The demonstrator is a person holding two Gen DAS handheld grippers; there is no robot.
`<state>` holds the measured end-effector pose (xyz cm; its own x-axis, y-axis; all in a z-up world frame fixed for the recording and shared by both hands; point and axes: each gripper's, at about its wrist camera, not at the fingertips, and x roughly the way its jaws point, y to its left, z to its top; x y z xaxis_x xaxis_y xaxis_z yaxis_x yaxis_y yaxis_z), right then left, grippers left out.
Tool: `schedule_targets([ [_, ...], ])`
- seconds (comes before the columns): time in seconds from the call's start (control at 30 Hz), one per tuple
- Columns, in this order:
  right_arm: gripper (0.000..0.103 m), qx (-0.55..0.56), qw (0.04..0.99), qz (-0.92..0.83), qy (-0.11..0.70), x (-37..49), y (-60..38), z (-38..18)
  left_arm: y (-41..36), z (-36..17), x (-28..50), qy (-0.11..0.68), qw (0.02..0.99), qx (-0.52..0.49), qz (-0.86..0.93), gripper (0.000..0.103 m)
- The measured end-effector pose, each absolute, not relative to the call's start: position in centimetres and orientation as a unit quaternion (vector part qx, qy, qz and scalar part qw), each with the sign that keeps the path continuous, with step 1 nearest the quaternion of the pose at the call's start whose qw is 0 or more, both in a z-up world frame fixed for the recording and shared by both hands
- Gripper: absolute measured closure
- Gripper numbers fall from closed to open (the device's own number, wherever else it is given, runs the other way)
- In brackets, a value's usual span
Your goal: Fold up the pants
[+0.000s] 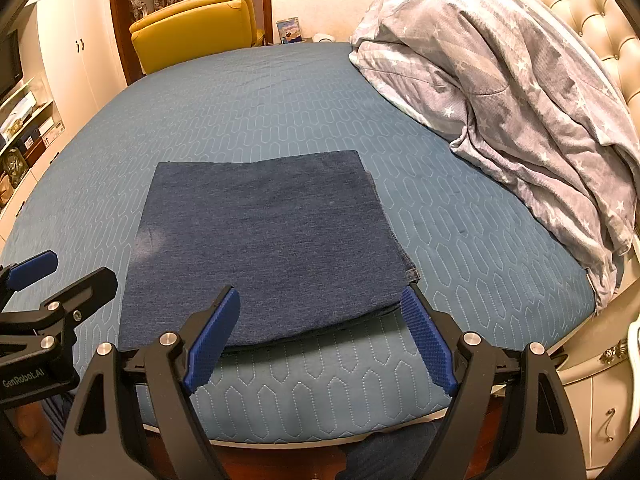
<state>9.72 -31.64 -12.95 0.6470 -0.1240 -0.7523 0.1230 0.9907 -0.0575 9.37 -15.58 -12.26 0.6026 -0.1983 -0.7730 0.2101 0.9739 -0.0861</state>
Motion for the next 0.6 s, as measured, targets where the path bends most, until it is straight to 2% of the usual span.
schedule_targets([
  [0.5, 0.023, 0.004, 0.905, -0.070, 0.419, 9.7, -31.9, -13.4, -16.2, -12.4, 10.0, 0.414, 0.902, 0.005, -0.119, 0.002],
  [0.6, 0.020, 0.009, 0.904, -0.072, 0.421, 9.7, -32.2, -13.8, -15.9, -12.9, 11.3, 0.435, 0.887, -0.020, -0.156, 0.002],
])
